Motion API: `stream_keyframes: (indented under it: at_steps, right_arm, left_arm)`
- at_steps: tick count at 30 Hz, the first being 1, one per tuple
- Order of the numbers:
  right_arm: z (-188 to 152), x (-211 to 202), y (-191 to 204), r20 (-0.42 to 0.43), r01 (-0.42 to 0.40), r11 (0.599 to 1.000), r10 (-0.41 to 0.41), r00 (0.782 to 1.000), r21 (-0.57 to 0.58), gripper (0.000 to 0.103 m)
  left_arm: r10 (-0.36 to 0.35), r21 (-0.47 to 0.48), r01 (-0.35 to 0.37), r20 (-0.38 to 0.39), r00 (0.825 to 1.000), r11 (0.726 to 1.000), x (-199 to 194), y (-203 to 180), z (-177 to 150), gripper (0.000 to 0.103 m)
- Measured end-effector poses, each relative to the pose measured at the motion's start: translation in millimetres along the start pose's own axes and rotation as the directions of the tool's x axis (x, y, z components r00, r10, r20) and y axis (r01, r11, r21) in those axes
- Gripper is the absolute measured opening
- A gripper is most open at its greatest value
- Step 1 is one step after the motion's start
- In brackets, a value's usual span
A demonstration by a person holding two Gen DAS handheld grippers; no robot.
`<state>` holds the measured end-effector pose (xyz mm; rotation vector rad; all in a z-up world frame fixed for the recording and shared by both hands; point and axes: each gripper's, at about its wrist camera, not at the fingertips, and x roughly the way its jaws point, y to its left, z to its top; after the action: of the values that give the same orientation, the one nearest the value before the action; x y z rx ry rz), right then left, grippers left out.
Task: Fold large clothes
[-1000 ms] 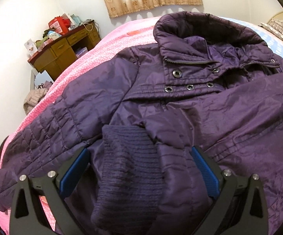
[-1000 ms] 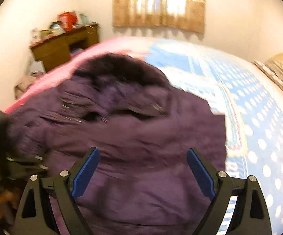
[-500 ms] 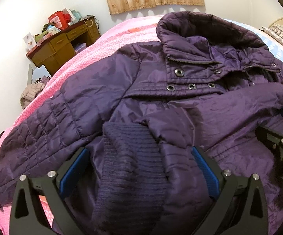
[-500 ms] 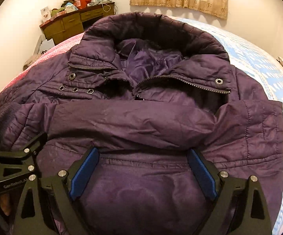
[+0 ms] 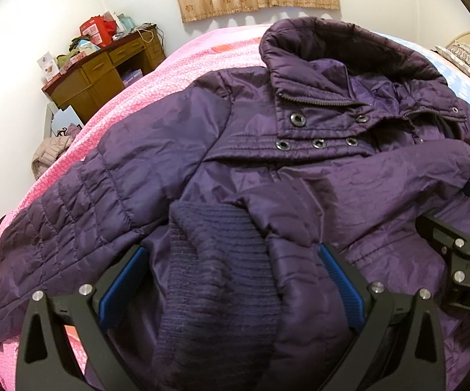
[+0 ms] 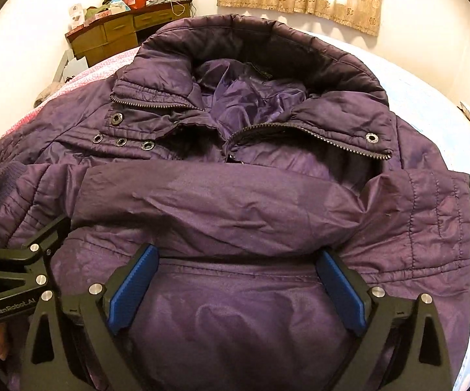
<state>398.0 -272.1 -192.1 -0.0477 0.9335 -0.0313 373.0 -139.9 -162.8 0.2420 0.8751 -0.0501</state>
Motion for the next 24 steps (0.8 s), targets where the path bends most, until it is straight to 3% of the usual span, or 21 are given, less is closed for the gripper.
stream_keyframes:
  at_steps: [13, 15, 17, 19, 21, 24]
  right_arm:
    - [-0.3, -1.6, -3.1, 0.006, -0.012, 1.000, 0.012, 1.000, 0.015, 0.099]
    - [-1.1, -9.3, -9.5, 0.015, -0.043, 0.999, 0.043, 0.999, 0.031, 0.099]
    - [-7.8, -34.0, -16.7, 0.040, -0.024, 0.997, 0.021, 0.999, 0.070, 0.099]
    - [-18.8, -71.3, -17.9, 0.100, -0.057, 0.996, 0.050, 0.994, 0.073, 0.099]
    - [-27.2, -99.1, -14.2, 0.130, -0.077, 0.997, 0.073, 0.989, 0.027, 0.100]
    - [-42.1, -143.4, -5.7, 0.185, -0.067, 0.995, 0.080, 0.979, -0.079, 0.099]
  left_arm:
    - [-0.018, -0.013, 0.018, 0.005, 1.000, 1.000, -2.3, 1.8, 1.2, 0.103]
    - [-0.081, -0.073, 0.080, -0.001, 0.997, 0.994, -14.2, 17.2, 0.7, 0.100]
    - [-0.161, -0.121, 0.164, 0.033, 0.986, 0.979, -43.4, 39.2, -6.1, 0.100]
    - [-0.181, -0.124, 0.190, 0.084, 0.980, 0.974, -74.7, 60.1, -18.3, 0.101]
    - [-0.142, -0.135, 0.162, 0.142, 0.980, 0.978, -106.1, 92.8, -40.4, 0.103]
    - [-0.076, -0.193, 0.107, 0.162, 0.984, 0.975, -125.6, 145.2, -71.7, 0.103]
